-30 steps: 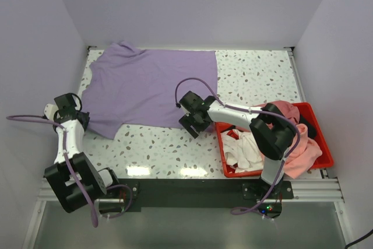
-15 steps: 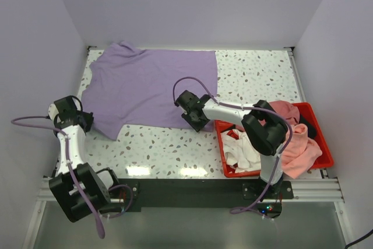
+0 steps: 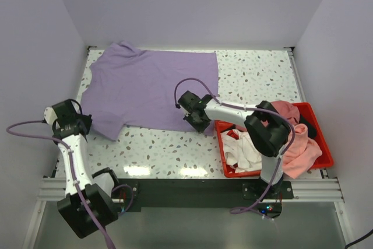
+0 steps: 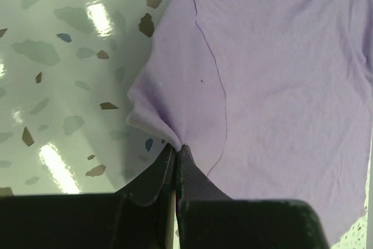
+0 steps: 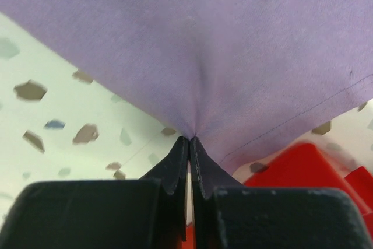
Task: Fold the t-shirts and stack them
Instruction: Flatten the tshirt out
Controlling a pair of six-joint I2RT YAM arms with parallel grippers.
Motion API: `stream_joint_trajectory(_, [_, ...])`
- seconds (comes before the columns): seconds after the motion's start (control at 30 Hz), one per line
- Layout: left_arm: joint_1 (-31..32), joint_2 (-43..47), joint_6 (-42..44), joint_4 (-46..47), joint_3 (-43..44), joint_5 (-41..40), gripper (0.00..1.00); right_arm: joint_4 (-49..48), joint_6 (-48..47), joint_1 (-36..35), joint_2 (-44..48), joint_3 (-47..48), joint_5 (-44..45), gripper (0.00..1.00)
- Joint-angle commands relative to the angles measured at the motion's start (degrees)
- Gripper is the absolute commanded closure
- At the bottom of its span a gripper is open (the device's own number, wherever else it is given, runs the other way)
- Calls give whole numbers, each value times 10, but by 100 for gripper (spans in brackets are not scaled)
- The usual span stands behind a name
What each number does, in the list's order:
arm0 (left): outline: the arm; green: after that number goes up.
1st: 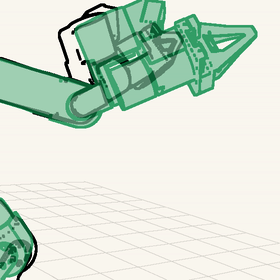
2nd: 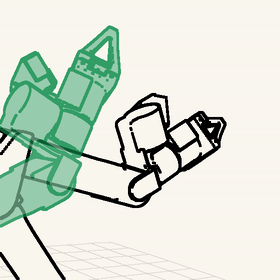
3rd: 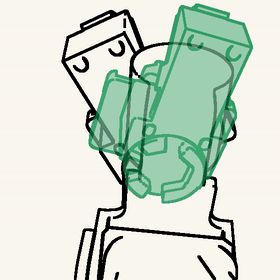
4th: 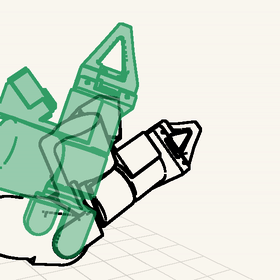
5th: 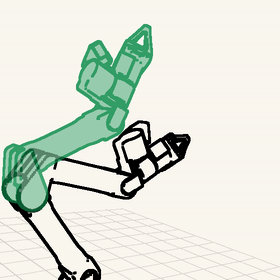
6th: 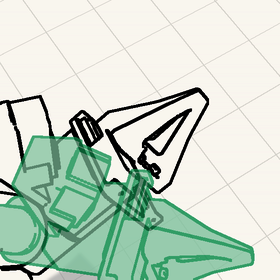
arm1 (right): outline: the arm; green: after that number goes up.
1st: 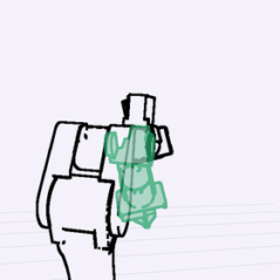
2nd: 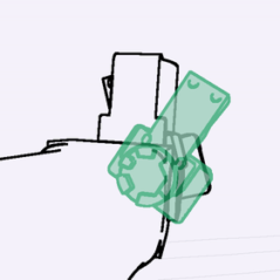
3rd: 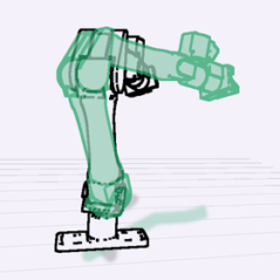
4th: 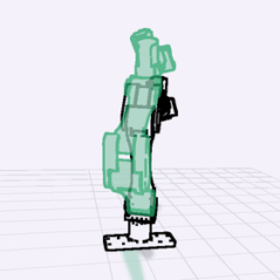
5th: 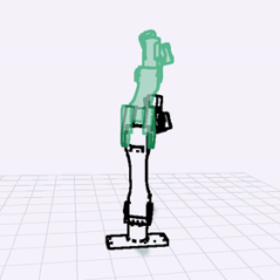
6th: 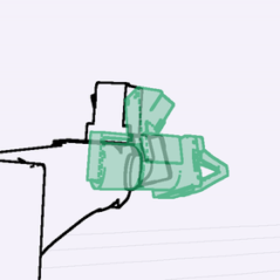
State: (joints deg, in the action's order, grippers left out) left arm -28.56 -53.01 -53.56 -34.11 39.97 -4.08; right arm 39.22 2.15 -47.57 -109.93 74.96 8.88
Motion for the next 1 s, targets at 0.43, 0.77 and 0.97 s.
stream_joint_trajectory(0.43, [-4, 96, -111, -212, 68, -200, 100, 81, -13, -25, 110, -57, -152, 100])
stream_joint_trajectory(0.77, [5, 135, -132, -260, 53, -241, 100, 100, -18, -54, 156, -69, -206, 100])
stream_joint_trajectory(0.97, [12, 138, -119, -247, 61, -259, 100, 118, -18, -56, 181, -58, -207, 100])
